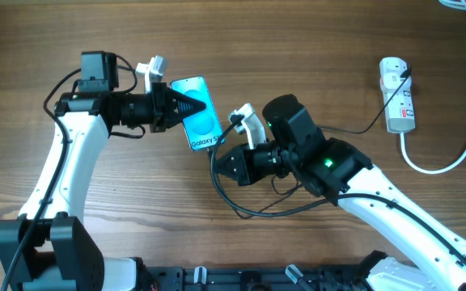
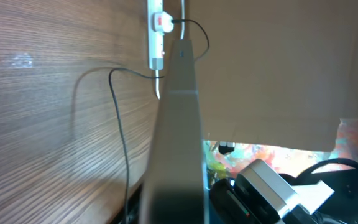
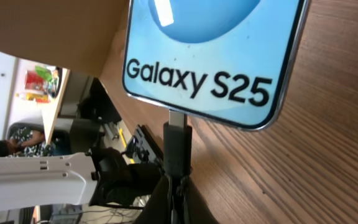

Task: Plug charger to phone and switch on socket
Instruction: 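Raise the plug with the right gripper toward the phone's bottom port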

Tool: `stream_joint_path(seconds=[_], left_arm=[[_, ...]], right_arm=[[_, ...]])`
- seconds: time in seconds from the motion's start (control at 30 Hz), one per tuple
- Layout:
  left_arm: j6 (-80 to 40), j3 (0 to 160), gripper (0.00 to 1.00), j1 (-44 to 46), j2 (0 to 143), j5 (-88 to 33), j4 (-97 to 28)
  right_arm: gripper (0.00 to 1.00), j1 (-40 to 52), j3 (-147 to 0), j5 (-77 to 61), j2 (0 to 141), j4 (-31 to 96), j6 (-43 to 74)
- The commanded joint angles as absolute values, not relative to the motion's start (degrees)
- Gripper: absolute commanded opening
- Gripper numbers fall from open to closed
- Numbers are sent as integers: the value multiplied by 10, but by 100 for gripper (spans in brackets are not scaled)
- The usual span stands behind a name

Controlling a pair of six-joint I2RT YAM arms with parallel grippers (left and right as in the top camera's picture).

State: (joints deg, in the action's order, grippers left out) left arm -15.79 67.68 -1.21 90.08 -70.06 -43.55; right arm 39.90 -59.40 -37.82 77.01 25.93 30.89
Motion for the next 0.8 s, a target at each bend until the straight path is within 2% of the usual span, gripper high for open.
stream_joint_path(seconds=[0.0,0.13,0.2,0.33,0.5,0.77], left_arm=[[-154,681,4,-10,888,-689,-440],[-156,681,4,-10,888,-689,-441],[-196,681,4,-10,888,-668,-451],[-226,681,4,-10,888,-634,-468],[-243,681,4,11,888,-601,-469],[-227,681,4,21,888,-695,-415]], right_arm=[[4,397,-608,-360,763,257,312],[4,397,-608,-354,764,279,301],[4,397,-609,-354,764,303,289],[4,397,-685,-326,764,433,225],[4,420,-708,-330,770,470,218],[4,430,-708,-334,809,469,216]])
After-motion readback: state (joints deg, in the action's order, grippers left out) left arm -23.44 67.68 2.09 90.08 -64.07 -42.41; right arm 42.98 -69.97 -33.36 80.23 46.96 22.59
